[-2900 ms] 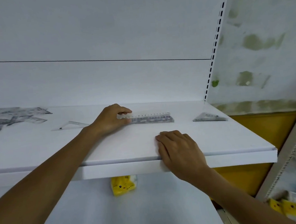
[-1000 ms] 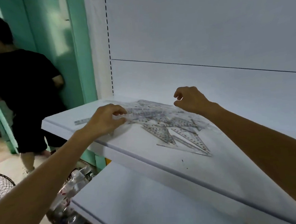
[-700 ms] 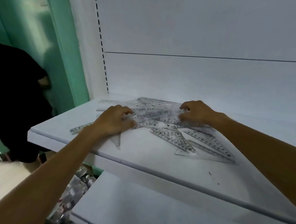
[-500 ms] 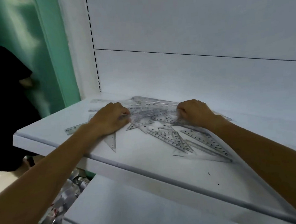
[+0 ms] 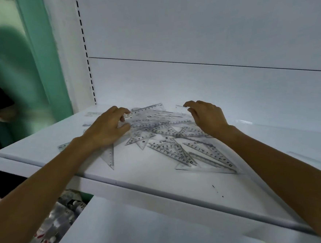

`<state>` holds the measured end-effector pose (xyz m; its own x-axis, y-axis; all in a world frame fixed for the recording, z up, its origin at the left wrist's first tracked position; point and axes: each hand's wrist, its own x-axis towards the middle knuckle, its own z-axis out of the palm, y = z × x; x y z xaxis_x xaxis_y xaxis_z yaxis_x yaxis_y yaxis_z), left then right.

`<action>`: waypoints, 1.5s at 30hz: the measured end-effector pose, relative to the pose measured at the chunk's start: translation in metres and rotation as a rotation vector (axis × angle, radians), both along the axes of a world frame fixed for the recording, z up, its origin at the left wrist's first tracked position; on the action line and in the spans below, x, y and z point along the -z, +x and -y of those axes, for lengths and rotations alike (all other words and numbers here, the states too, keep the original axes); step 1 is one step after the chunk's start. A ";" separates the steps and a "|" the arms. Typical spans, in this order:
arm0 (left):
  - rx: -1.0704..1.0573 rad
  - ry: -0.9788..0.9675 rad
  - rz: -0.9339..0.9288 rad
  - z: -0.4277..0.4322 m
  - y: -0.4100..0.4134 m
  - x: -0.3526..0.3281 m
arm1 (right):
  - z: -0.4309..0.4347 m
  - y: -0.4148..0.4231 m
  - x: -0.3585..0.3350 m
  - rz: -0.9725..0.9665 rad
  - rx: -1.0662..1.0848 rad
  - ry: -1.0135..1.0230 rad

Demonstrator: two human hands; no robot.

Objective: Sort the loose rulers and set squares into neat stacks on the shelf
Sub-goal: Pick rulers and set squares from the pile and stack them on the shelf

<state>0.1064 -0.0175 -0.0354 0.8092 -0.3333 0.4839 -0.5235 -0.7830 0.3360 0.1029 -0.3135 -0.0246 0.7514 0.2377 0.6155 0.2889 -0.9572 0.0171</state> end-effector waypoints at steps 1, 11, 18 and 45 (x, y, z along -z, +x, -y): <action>0.010 0.014 0.010 0.002 -0.001 -0.001 | 0.002 -0.002 0.000 -0.007 0.004 0.011; 0.219 0.019 0.026 0.080 -0.023 -0.015 | 0.068 -0.062 -0.006 -0.076 0.094 0.136; 0.404 -0.017 0.012 0.196 -0.048 -0.025 | 0.176 -0.147 -0.014 0.009 0.271 0.140; 0.330 -0.041 0.003 0.394 -0.202 0.002 | 0.392 -0.268 -0.003 -0.280 0.140 0.335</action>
<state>-0.0960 -0.4120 -0.0370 0.6594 -0.5574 0.5045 -0.7476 -0.5569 0.3618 -0.1648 -0.7055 -0.0215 0.9106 -0.0551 0.4096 0.1059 -0.9268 -0.3602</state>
